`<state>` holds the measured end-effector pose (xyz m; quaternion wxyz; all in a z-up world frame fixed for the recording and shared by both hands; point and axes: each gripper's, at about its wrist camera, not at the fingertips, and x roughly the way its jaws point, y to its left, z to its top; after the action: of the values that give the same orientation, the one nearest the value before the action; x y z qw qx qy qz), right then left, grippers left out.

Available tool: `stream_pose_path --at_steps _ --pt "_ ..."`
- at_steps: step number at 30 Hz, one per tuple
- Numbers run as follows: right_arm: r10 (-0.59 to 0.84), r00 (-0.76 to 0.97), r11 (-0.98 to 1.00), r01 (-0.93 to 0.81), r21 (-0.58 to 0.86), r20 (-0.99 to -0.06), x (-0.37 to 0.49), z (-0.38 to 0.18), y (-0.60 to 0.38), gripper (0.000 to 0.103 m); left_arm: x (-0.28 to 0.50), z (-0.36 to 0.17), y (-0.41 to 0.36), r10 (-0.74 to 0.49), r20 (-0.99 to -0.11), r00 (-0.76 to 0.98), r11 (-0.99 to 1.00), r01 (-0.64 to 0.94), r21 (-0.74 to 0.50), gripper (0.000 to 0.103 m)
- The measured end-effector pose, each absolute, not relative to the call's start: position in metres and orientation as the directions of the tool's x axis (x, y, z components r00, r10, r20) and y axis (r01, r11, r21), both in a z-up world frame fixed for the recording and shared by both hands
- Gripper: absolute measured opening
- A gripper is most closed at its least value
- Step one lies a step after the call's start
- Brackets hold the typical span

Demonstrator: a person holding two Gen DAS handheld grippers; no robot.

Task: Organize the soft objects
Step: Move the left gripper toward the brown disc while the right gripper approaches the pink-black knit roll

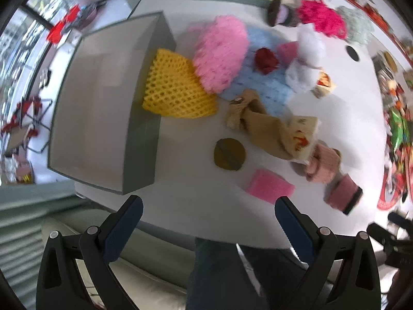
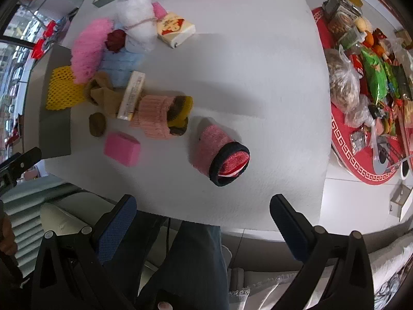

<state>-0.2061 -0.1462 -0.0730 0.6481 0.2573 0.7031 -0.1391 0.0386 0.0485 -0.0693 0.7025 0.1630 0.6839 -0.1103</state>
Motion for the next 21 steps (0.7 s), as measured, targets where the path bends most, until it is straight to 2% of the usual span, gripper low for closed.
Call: stream_pose_path --at_steps 8,21 --pt "0.177 -0.002 0.784 0.605 0.140 -0.984 -0.209 -0.103 -0.154 0.103 0.049 -0.128 0.037 0.064 -0.997 0.036 0.933 0.353 0.073 0.103" --pt "0.135 -0.073 0.777 0.626 0.060 -0.988 -0.184 -0.163 -0.154 0.103 0.073 -0.199 0.035 0.079 -0.997 0.016 0.954 0.288 0.080 0.103"
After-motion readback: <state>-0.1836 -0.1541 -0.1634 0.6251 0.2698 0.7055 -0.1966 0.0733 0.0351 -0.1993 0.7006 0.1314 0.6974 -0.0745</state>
